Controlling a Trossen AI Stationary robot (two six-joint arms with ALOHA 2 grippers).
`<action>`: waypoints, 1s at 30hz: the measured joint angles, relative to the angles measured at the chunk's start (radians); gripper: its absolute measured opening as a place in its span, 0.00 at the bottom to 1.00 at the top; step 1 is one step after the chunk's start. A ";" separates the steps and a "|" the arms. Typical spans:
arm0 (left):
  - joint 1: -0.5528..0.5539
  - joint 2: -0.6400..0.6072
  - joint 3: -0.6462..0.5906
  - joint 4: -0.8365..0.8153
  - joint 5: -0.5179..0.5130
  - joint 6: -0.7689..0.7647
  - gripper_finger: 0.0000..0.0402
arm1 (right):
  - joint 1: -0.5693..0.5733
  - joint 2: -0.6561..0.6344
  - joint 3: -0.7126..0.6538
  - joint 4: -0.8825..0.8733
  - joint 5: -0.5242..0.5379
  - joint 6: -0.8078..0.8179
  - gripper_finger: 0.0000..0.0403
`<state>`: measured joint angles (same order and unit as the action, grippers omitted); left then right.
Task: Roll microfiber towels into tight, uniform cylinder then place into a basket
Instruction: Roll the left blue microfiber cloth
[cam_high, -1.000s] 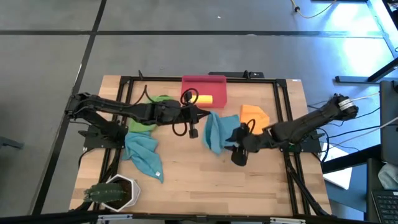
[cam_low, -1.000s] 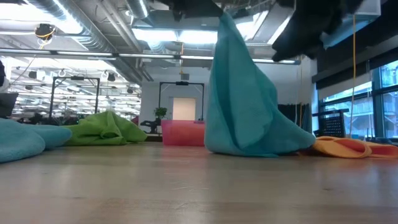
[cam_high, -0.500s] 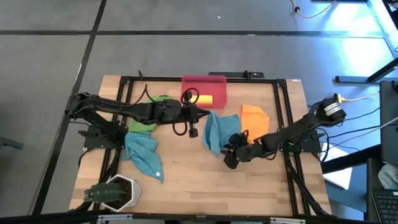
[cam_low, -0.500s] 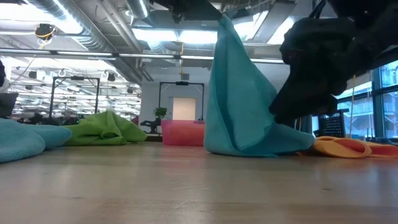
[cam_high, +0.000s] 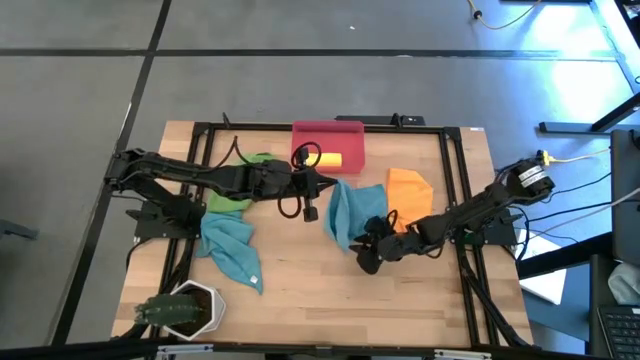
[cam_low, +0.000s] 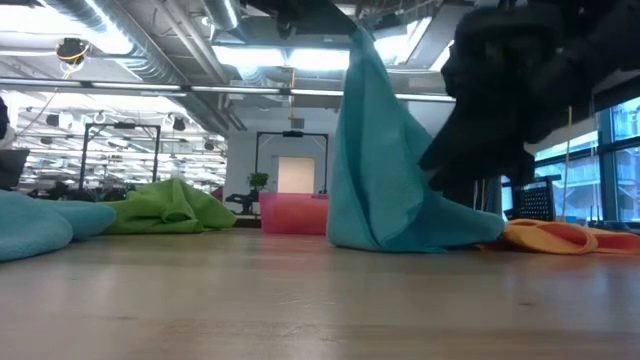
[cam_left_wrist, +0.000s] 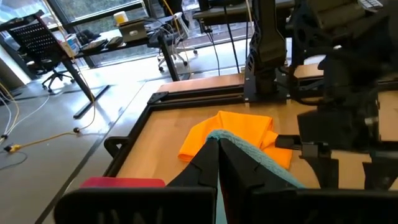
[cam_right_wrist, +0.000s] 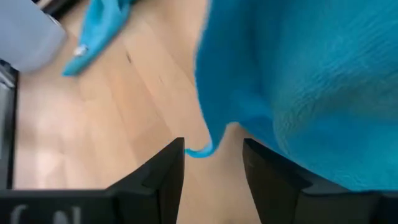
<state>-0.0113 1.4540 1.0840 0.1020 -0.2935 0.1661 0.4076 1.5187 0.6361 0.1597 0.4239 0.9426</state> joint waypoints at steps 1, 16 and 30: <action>0.000 0.000 0.000 0.000 0.000 0.000 0.00 | 0.000 -0.005 0.002 0.001 0.000 0.007 0.41; 0.002 0.001 0.000 0.003 0.000 0.002 0.00 | 0.021 0.155 0.113 -0.033 0.080 0.124 0.41; 0.003 0.001 0.000 -0.006 0.000 0.002 0.00 | 0.015 0.186 0.126 -0.074 0.027 0.050 0.09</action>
<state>-0.0086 1.4548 1.0836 0.0956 -0.2935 0.1677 0.4227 1.7046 0.7620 0.0858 0.4506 0.9931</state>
